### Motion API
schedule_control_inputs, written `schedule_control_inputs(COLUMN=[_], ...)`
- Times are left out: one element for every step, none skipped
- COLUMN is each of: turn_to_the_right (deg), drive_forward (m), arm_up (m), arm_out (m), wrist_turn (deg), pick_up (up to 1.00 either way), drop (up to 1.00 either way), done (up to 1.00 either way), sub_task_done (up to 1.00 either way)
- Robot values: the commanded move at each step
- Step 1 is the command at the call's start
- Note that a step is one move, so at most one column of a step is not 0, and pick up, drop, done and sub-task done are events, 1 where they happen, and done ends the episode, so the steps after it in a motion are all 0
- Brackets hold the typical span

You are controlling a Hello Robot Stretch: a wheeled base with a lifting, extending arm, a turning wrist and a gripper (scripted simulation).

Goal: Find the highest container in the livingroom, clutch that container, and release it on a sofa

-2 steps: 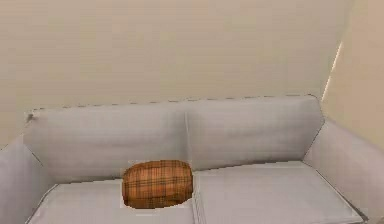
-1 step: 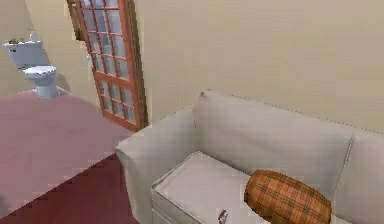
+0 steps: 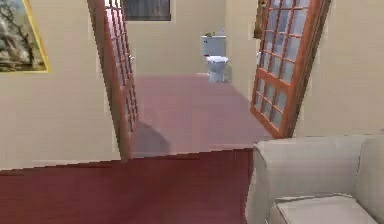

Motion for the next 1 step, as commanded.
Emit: schedule_control_inputs(turn_to_the_right=[-45.0], drive_forward=[0.0], arm_up=[0.0], arm_out=[0.0], wrist_turn=[0.0], pick_up=[0.0], drop=[0.0], done=[0.0], sub_task_done=[0.0])
